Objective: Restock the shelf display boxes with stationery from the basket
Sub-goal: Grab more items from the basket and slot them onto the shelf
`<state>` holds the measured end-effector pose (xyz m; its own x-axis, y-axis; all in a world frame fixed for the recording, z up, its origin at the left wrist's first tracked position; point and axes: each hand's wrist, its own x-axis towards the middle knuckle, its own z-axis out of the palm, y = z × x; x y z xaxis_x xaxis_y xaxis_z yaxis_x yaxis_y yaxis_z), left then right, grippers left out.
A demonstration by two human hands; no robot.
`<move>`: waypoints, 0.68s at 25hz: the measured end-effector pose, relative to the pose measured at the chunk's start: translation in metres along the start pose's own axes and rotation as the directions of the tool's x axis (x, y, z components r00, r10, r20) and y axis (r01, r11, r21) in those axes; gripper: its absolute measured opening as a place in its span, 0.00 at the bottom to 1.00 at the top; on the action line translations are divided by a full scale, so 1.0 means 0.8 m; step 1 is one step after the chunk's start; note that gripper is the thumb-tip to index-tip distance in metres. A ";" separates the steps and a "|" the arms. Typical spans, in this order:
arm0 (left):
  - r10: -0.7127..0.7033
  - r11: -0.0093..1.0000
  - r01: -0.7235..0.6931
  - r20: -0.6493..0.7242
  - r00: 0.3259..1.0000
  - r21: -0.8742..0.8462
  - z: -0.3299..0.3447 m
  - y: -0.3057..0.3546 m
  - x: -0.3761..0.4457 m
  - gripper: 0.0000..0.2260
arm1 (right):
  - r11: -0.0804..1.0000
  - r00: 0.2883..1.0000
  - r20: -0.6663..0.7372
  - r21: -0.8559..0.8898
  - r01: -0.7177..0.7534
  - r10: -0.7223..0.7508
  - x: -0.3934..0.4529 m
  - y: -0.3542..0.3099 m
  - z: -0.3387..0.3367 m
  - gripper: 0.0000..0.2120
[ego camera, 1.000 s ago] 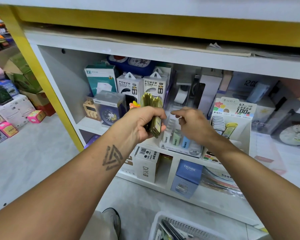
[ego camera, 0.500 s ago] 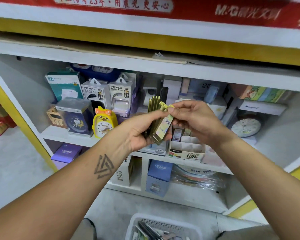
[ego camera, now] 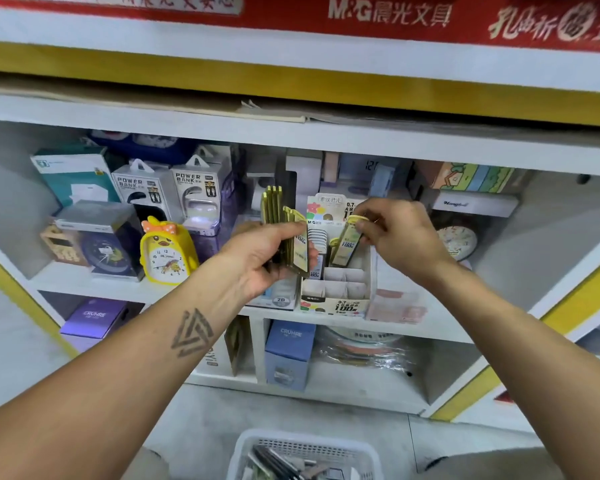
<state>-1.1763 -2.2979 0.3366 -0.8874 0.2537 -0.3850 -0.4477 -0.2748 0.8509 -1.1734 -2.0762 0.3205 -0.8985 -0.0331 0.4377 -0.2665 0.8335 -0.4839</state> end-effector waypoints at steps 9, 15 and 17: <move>-0.005 0.999 0.003 0.035 0.999 0.033 -0.006 -0.009 0.007 0.08 | 1.000 0.997 0.072 0.005 -0.008 0.007 -0.004 -0.003 0.029 0.09; -0.020 1.000 0.017 0.101 0.995 0.027 -0.009 -0.010 0.003 0.09 | 0.957 0.992 0.113 -0.275 0.088 -0.059 -0.005 -0.007 0.033 0.11; -0.032 0.999 0.031 0.122 0.992 0.012 -0.007 -0.011 0.001 0.08 | 0.990 0.997 0.059 -0.130 -0.050 0.058 -0.003 -0.015 0.029 0.10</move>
<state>-1.1738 -2.3001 0.3271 -0.8526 0.3737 -0.3654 -0.4733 -0.2554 0.8431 -1.1762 -2.0987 0.3073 -0.9314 -0.0176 0.3636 -0.1741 0.8988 -0.4024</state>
